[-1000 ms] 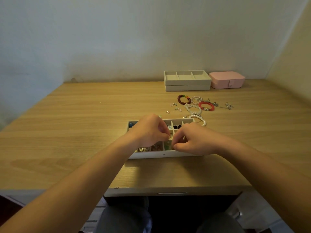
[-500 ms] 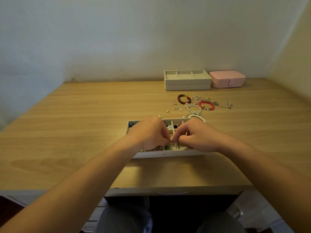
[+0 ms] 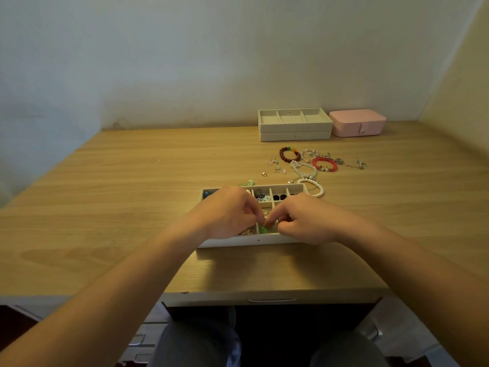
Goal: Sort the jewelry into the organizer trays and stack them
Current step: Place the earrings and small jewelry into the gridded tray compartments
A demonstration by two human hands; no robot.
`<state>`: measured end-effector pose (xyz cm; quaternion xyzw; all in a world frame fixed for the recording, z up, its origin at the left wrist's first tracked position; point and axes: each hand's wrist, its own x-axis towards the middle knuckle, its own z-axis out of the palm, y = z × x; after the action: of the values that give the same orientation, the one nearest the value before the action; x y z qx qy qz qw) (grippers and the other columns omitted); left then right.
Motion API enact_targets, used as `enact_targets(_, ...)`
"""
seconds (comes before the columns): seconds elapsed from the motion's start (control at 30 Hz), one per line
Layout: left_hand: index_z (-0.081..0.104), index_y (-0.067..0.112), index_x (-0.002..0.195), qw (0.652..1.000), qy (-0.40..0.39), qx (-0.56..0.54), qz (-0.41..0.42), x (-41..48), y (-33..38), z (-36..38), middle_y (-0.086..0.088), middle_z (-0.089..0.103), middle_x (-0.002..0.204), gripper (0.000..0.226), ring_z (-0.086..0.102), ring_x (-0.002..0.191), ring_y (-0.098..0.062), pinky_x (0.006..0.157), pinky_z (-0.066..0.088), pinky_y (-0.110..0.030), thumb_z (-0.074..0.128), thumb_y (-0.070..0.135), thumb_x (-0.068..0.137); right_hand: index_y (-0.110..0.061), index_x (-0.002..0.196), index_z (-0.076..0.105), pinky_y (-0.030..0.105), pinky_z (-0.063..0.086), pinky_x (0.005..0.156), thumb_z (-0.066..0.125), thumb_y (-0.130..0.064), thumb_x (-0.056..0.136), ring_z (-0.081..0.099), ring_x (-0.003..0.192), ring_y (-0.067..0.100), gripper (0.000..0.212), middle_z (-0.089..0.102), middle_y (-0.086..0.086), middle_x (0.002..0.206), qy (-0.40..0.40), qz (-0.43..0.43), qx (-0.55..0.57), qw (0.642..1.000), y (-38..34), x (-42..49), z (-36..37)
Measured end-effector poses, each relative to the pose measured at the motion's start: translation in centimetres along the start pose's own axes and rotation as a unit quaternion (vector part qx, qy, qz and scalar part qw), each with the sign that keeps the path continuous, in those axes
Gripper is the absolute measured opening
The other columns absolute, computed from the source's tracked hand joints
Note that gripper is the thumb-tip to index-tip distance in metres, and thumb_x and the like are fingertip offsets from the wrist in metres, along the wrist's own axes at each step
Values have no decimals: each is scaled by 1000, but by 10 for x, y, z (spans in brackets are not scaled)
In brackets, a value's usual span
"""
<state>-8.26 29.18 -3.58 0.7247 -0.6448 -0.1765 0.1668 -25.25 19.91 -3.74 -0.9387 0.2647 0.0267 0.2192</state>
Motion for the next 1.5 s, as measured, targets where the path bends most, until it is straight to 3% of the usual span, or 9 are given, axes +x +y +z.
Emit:
enact_targets(0.13, 78, 37, 86, 1000, 0, -1, 8, -2, 1, 3, 11, 68, 89, 22, 60, 76, -7, 72, 53, -30, 61, 22, 89, -31, 112, 79, 23, 51, 61, 55, -21, 94, 64, 75, 9, 32, 71, -14, 90, 27, 10, 18, 999, 1, 1, 1)
enact_targets(0.37, 78, 37, 98, 999, -3, 53, 9, -4, 6, 7, 9, 69, 101, 25, 62, 100, -12, 87, 53, -33, 60, 23, 89, -39, 116, 73, 38, 53, 62, 53, -19, 93, 62, 69, 20, 36, 70, -1, 76, 33, -3, 33, 999, 3, -2, 3)
enact_targets(0.5, 79, 36, 90, 999, -8, 42, 14, -5, 7, 5, 8, 70, 99, 22, 63, 94, -12, 83, 53, -31, 61, 22, 89, -40, 120, 72, 28, 49, 58, 51, -20, 93, 60, 64, 13, 40, 71, -3, 75, 17, -6, 12, 1000, 5, -1, 4)
enact_targets(0.63, 73, 35, 69, 999, 28, -29, 6, -3, 3, -4, 5, 70, 81, 28, 59, 64, -14, 60, 50, -31, 61, 18, 87, -35, 118, 74, 27, 52, 59, 52, -21, 95, 63, 68, 13, 35, 73, -6, 86, 20, -5, 19, 1000, 2, -1, 2)
enact_targets(0.87, 77, 29, 84, 999, 10, -32, 9, -1, 3, -1, 5, 69, 87, 22, 52, 62, -6, 53, 38, -16, 61, 16, 91, -37, 119, 73, 32, 57, 68, 51, -21, 94, 66, 73, 16, 37, 75, -5, 86, 11, -7, 14, 1000, 5, 0, 4)
enact_targets(1.03, 74, 30, 79, 997, 47, -62, -17, 5, 0, -1, 0, 70, 83, 24, 48, 50, -2, 49, 37, -19, 58, 16, 89, -32, 98, 77, 34, 60, 70, 56, -21, 93, 67, 75, 8, 25, 72, -14, 85, 86, 5, 41, 995, 5, -1, -3)
enact_targets(1.3, 70, 26, 93, 985, 115, -103, -70, 54, -7, -17, 9, 62, 99, 19, 56, 87, -3, 66, 42, -17, 58, 11, 96, -22, 95, 76, 31, 55, 68, 55, -20, 98, 64, 76, 11, 21, 71, -6, 90, 176, 38, 81, 980, 24, 50, -27)
enact_targets(1.4, 70, 27, 99, 983, 141, -58, -101, 79, -18, -19, 4, 66, 104, 24, 60, 94, -12, 79, 53, -28, 56, 7, 97, -29, 84, 72, 36, 55, 79, 54, -16, 96, 64, 87, 15, 25, 67, -12, 87, 208, 58, 122, 969, 31, 72, -36)
enact_targets(1.5, 71, 26, 105, 989, 85, -20, -119, 103, -31, -19, 1, 69, 112, 14, 62, 100, -17, 91, 55, -37, 63, 19, 96, -24, 90, 74, 37, 53, 90, 53, -13, 97, 63, 96, 14, 25, 64, -13, 86, 216, 73, 160, 960, 38, 92, -40)
